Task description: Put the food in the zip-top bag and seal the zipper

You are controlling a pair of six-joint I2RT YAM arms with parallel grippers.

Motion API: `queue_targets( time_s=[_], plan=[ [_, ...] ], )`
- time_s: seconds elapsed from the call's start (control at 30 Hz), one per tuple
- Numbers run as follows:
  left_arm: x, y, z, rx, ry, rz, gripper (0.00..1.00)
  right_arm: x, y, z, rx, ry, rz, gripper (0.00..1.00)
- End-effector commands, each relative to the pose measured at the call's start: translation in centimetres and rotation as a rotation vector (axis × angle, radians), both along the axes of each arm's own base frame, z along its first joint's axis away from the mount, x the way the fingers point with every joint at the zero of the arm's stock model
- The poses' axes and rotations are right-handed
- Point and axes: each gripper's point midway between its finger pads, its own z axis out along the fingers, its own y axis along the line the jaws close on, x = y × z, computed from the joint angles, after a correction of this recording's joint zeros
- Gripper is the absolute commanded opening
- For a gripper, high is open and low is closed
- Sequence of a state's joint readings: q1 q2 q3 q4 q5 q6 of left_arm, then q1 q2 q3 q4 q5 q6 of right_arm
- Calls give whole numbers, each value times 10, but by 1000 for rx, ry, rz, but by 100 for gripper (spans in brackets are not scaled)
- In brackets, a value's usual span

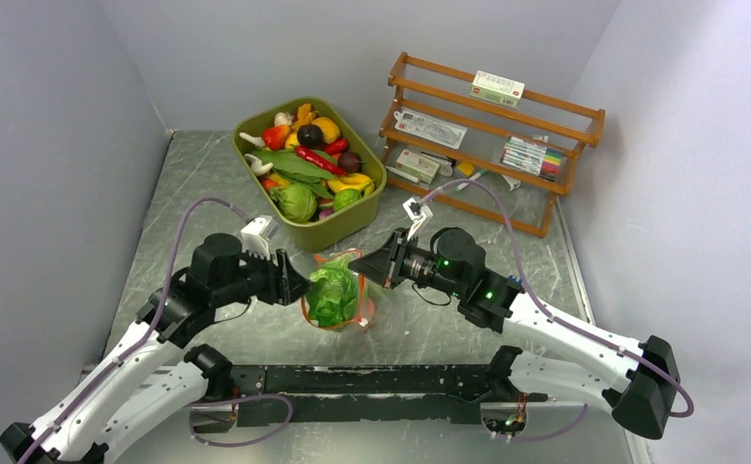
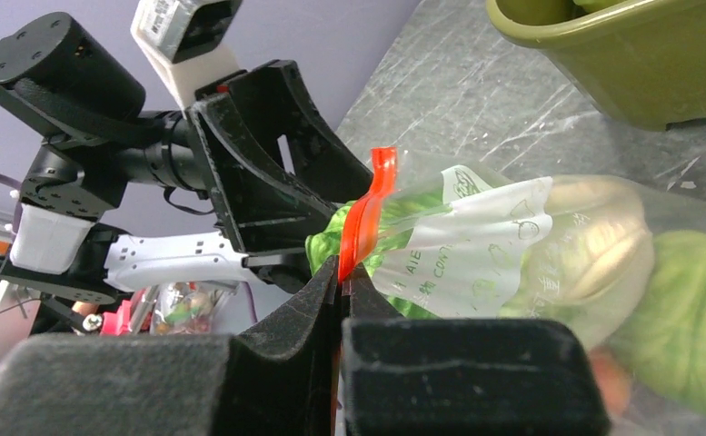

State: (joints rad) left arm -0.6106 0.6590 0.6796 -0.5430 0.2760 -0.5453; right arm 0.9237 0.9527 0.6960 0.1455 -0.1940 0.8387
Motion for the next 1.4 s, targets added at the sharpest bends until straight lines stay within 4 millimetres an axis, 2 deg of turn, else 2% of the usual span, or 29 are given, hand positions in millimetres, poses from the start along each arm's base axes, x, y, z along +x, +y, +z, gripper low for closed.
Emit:
queue_targets(
  time_s=[0.0,0.2,0.4,0.47,0.6,0.73,0.97,1.17,1.27,1.37],
  plan=[
    [12,12,24,-16,-48,118,47,3,2,36,80,-79,2,0],
    [9,13,37,-14,-60,107,44,6,2,36,66,-90,-3,0],
    [4,1,74,-149,-137,58,55,6,4,35,68,-87,8,0],
    [5,0,80,-166,-157,58,55,6,4,35,68,-87,9,0],
    [12,3,66,-102,-143,71,54,5,4,37,75,-91,12,0],
    [18,-4,48,-73,-142,42,53,4,5,39,82,-91,20,0],
    [28,-14,29,-26,-145,-13,51,2,7,42,94,-95,33,0],
    [43,-4,-2,85,-111,56,49,0,11,44,107,-94,54,0],
    [58,2,-7,130,-141,105,45,-1,14,39,106,-91,75,0],
    [66,-11,-7,112,-173,62,44,-3,18,31,102,-78,97,0]
  ],
)
